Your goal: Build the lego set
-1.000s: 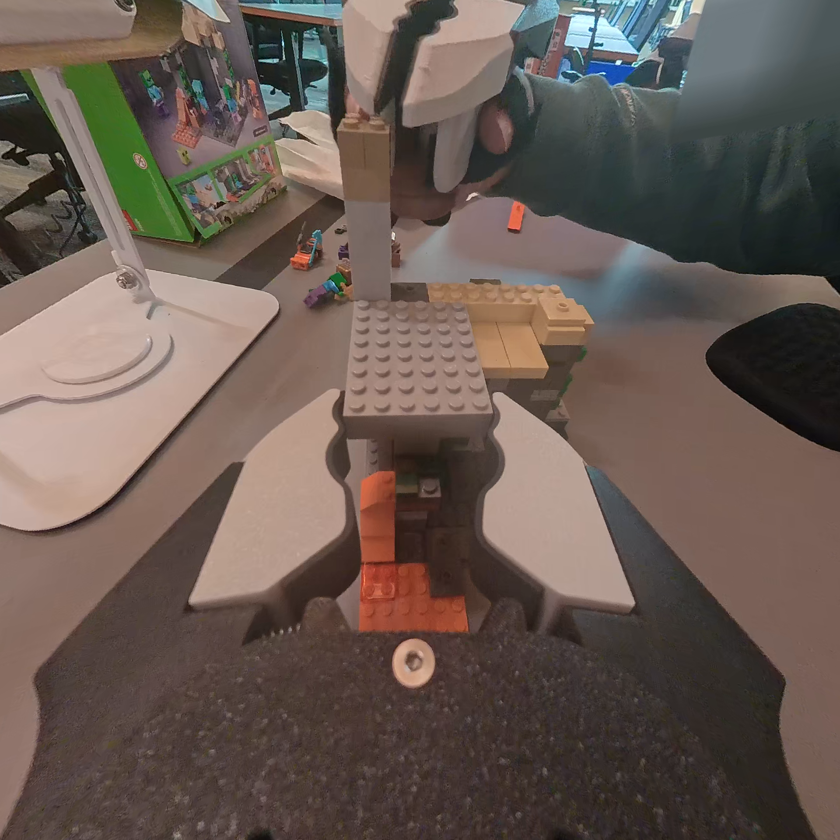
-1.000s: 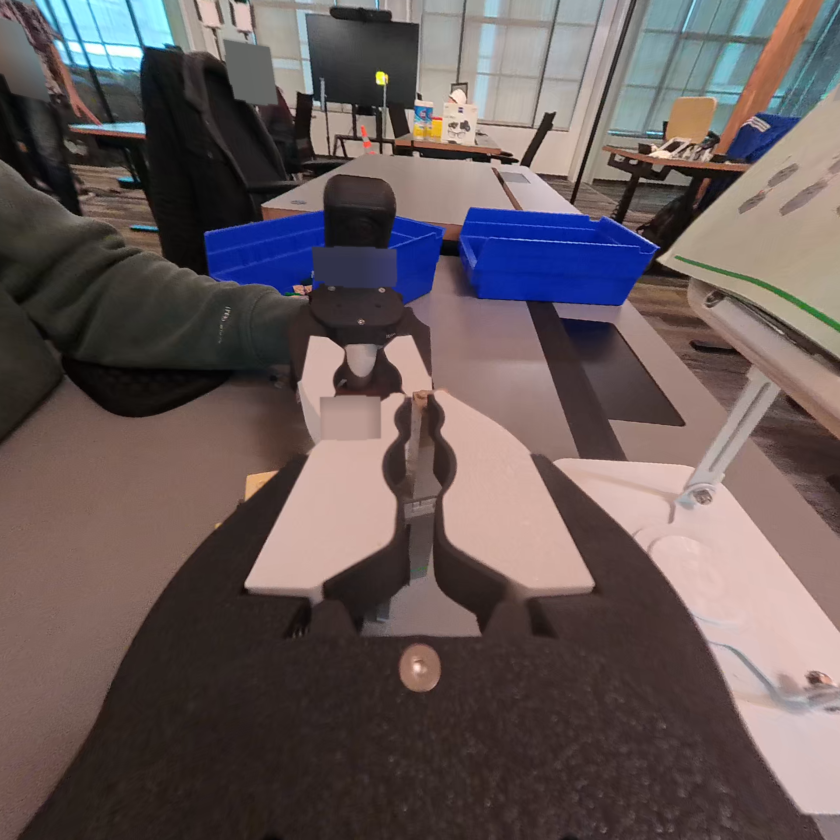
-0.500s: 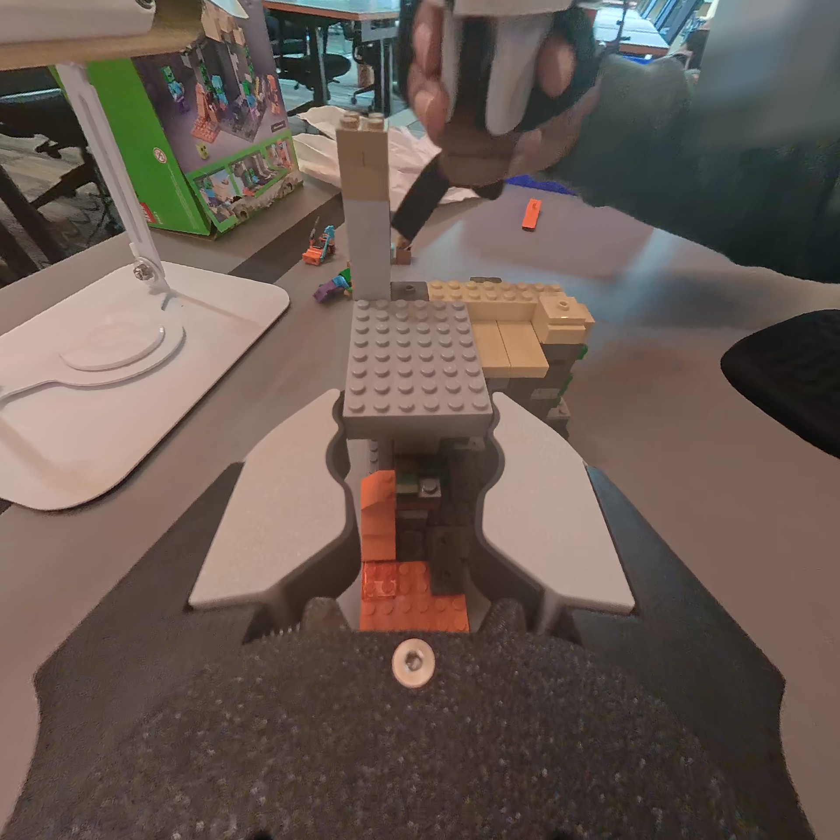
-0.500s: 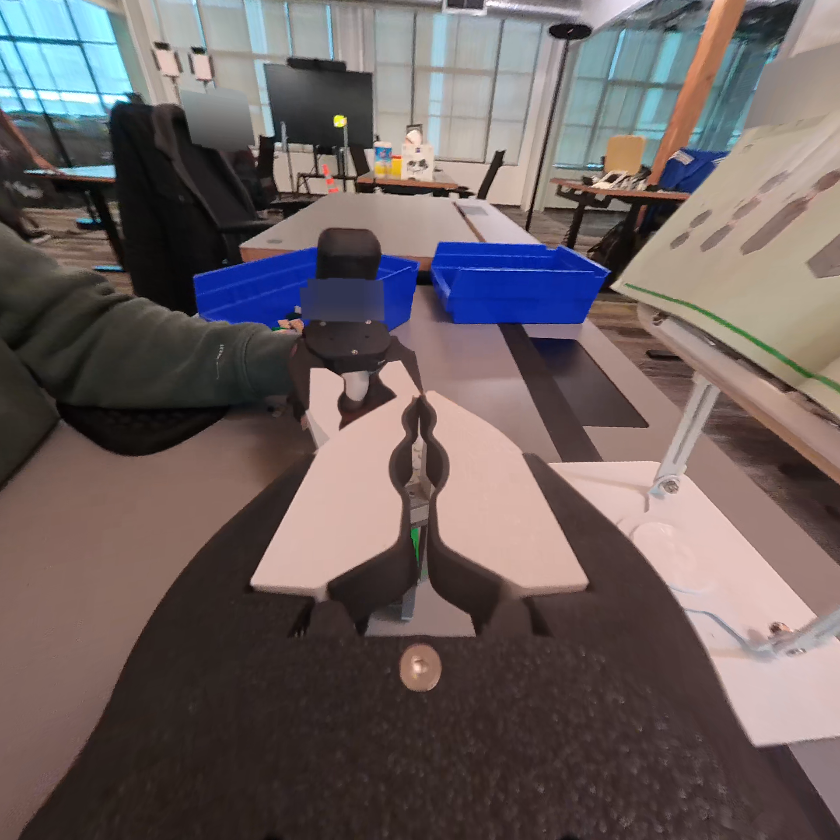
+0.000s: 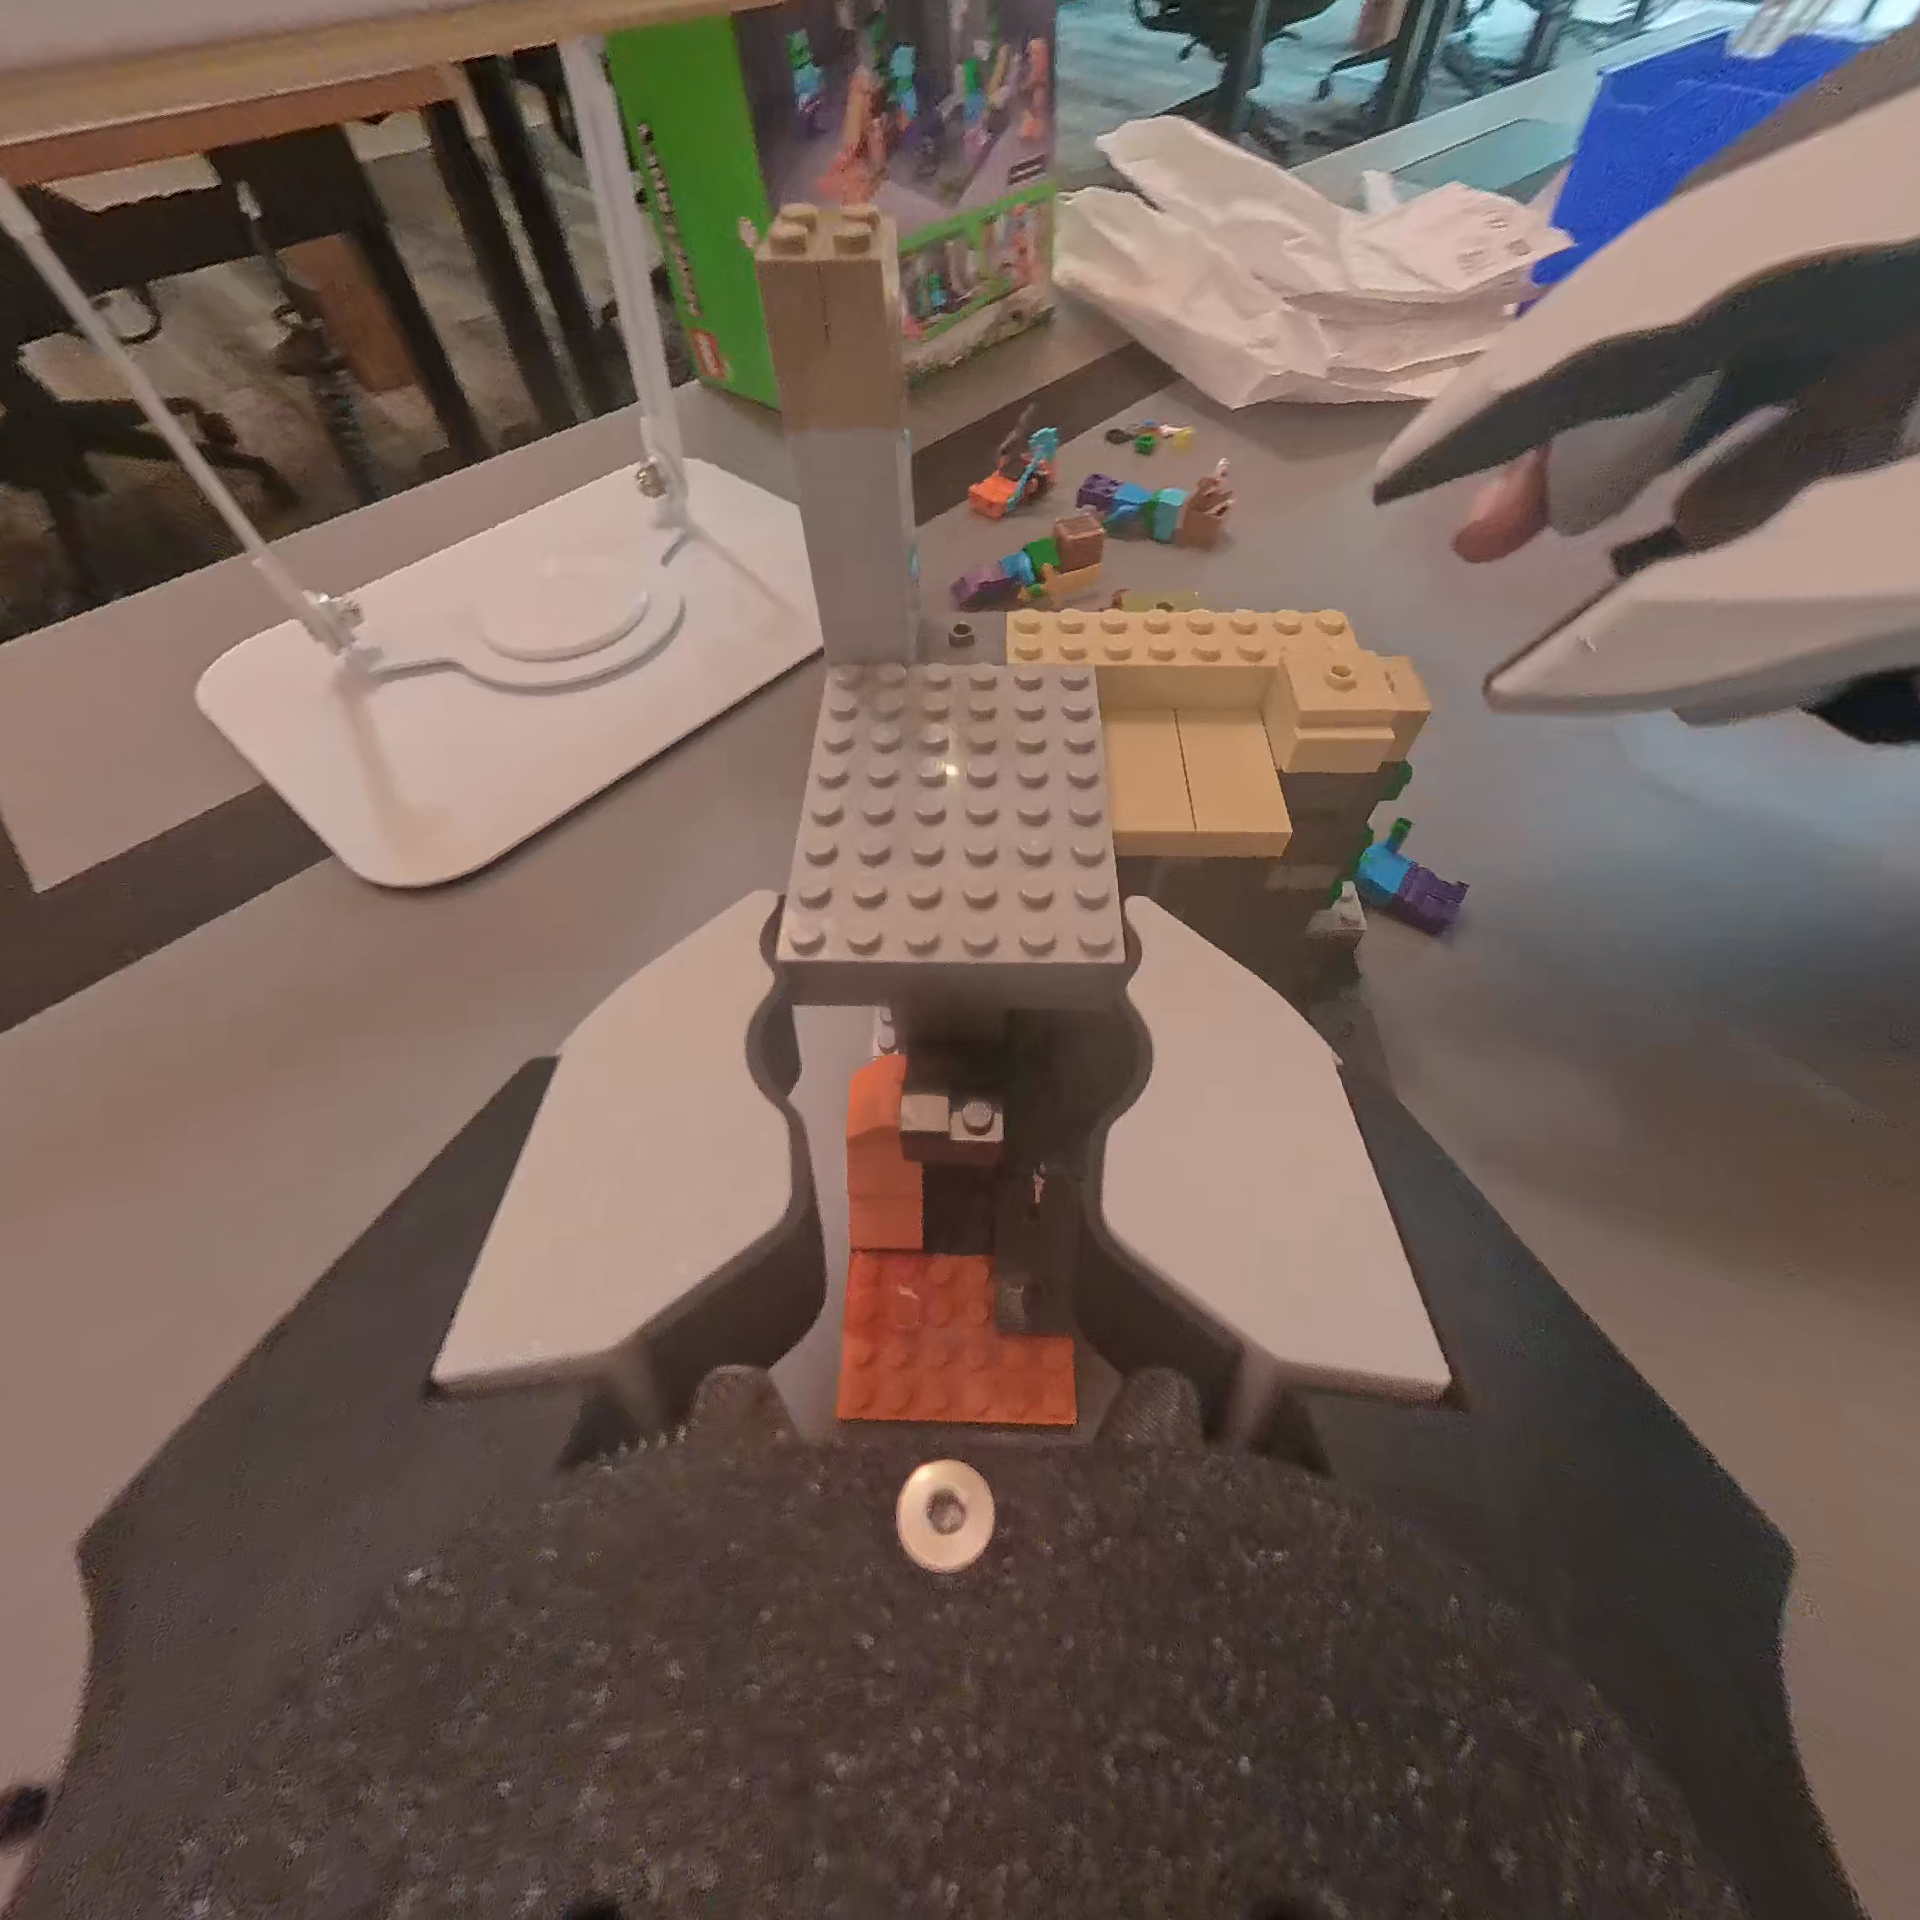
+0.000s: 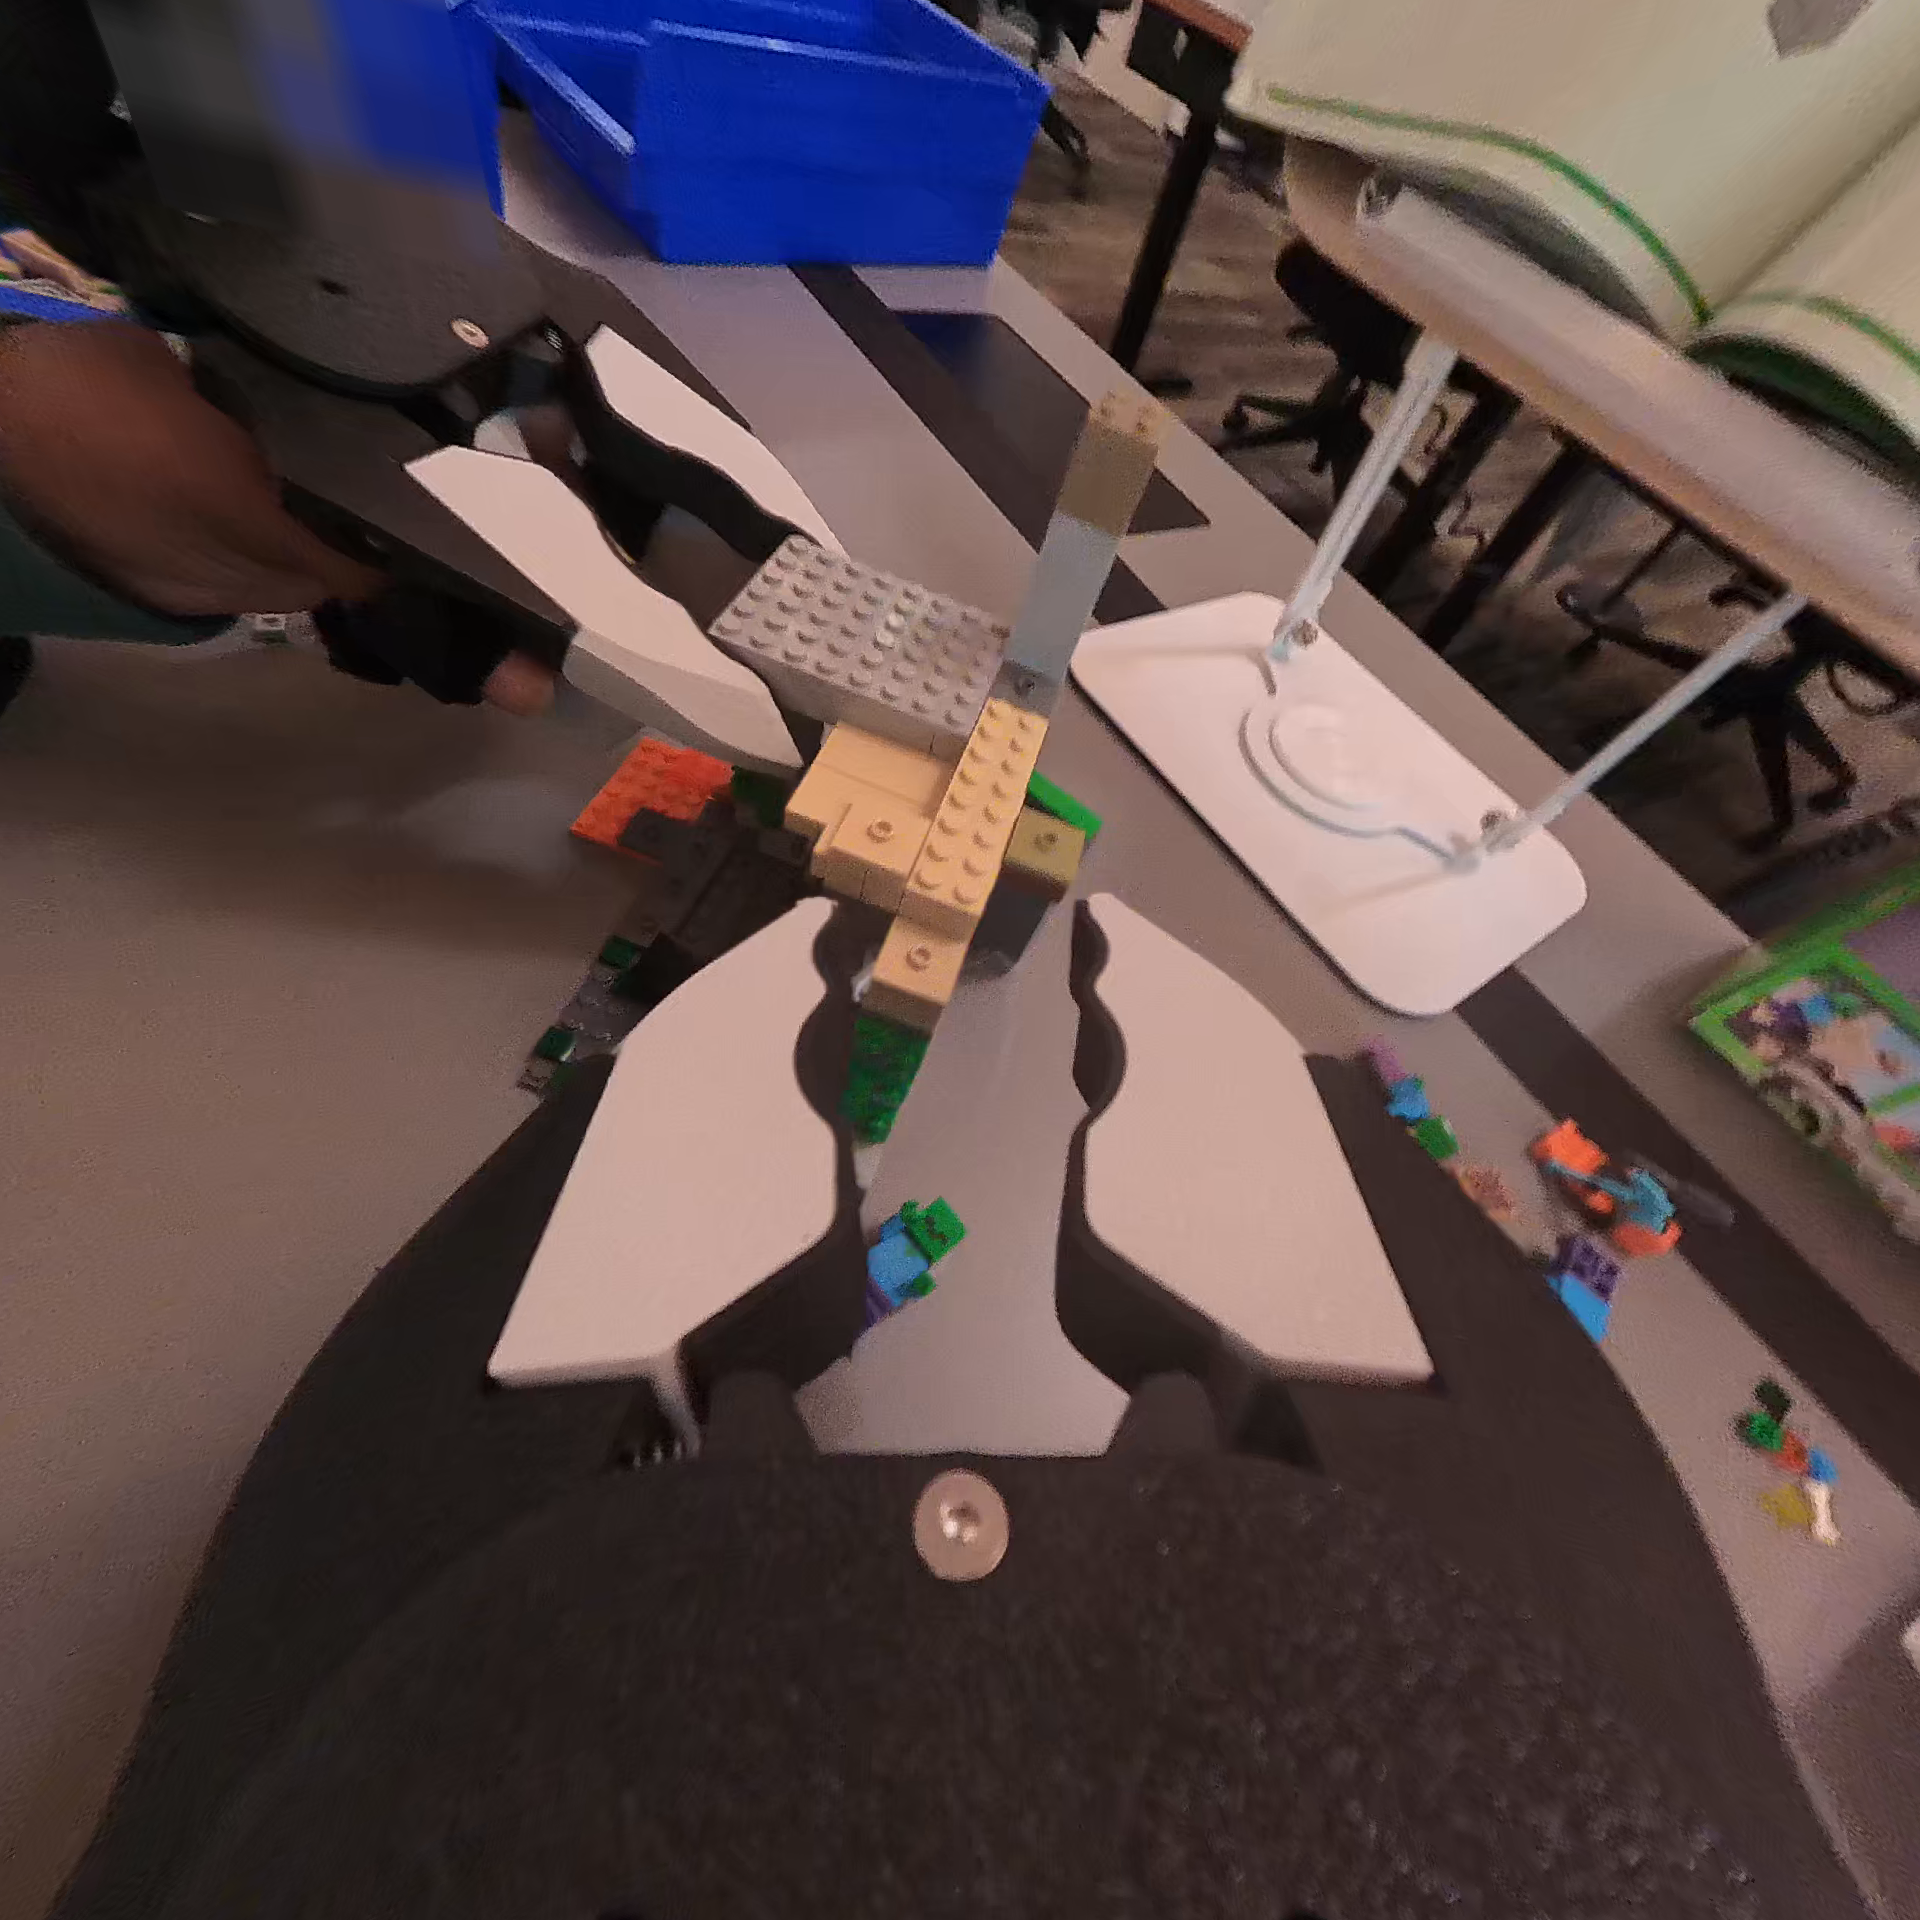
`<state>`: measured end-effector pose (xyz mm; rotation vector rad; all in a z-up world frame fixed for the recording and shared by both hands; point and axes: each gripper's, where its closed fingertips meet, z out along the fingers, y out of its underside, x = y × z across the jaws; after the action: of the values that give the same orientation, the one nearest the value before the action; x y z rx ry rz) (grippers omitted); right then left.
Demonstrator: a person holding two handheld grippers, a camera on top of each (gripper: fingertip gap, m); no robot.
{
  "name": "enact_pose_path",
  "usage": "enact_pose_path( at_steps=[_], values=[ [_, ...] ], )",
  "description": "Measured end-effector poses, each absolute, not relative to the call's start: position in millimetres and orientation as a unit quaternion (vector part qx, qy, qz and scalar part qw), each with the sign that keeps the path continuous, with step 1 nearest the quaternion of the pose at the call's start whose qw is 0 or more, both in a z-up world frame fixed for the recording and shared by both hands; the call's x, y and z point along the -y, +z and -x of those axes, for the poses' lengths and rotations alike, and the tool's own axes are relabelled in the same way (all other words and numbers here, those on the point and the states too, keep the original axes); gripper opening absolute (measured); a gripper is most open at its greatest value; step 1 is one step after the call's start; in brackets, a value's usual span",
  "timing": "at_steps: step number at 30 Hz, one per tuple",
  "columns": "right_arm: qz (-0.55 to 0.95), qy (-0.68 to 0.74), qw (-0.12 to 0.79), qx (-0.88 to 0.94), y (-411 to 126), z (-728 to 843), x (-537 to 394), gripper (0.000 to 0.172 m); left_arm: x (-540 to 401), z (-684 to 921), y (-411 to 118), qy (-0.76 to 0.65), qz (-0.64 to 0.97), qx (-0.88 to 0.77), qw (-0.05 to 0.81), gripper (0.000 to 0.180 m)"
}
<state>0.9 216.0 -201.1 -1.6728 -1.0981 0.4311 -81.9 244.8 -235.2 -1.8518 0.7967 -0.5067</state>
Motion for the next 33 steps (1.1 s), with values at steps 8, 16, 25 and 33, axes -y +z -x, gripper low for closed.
enact_pose_path(
  at_steps=[8,16,25,33],
  values=[
    [0.773,0.155,0.468,0.4,-233.7,0.2,-217.5,0.054,-238.2,88.8,-236.2,-0.164,0.798,-0.276,0.51,0.056],
    [0.76,0.148,0.442,0.453,-246.5,9.2,-234.1,0.022,-224.7,93.4,-235.9,-0.159,0.8,-0.262,0.516,0.057],
    [0.685,0.236,0.398,0.563,-246.8,19.3,-260.9,0.02,-197.1,97.6,-237.0,-0.176,0.78,-0.299,0.521,0.05],
    [0.688,0.236,0.419,0.544,-245.2,15.6,-268.4,0.02,-201.7,91.4,-240.6,-0.178,0.766,-0.32,0.529,0.045]
  ],
)
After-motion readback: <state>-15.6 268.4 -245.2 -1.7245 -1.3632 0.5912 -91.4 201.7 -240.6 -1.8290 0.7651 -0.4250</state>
